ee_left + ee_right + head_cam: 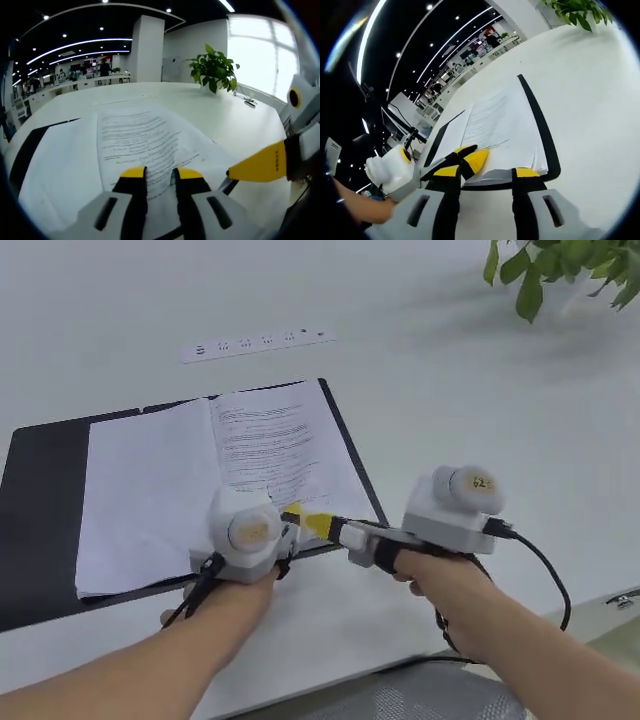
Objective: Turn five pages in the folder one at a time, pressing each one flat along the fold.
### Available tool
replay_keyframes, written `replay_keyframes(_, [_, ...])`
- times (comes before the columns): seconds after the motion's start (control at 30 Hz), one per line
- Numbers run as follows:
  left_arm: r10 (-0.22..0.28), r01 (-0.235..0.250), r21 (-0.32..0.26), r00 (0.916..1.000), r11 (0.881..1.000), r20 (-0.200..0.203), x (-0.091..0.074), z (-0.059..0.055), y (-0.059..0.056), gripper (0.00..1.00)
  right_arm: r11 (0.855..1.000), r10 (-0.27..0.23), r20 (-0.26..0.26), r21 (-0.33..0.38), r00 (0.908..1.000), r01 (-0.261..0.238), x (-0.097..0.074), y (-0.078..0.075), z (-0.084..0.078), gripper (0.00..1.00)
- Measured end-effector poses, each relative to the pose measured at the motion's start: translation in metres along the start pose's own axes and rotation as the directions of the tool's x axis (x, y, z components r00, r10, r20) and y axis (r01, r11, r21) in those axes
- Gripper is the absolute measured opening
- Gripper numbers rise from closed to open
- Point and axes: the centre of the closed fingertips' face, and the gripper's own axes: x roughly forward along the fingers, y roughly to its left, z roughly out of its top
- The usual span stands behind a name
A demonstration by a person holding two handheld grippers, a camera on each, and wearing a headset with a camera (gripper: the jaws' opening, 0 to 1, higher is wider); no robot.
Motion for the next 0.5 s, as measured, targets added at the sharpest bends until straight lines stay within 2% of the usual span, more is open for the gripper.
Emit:
replay_keyframes(0.1, [0.000, 0.000, 0.002, 1.0000, 1.000, -0.001, 0.000, 0.000, 0.000, 0.21, 0.999, -0.038, 0.012, 0.002, 0.9992, 0.038, 0.001, -0.007, 0.003, 0.27])
replay_keyframes(0.23, [0.000, 0.000, 0.000, 1.0000, 1.000, 0.000, 0.000, 0.000, 0.000, 0.21, 0.998, -0.067, 0.020, 0.018, 0.9976, 0.067, 0.002, -0.014, 0.006, 0.19])
replay_keyframes(0.4, [0.000, 0.000, 0.000, 1.0000, 1.000, -0.001, 0.001, 0.000, 0.000, 0.21, 0.994, -0.104, 0.033, 0.021, 0.9940, 0.103, 0.000, -0.022, 0.007, 0.00])
replay_keyframes(0.5, [0.000, 0.000, 0.004, 1.0000, 1.000, -0.001, 0.000, 0.000, 0.000, 0.21, 0.993, -0.117, 0.014, 0.022, 0.9930, 0.117, 0.000, -0.024, 0.003, 0.00])
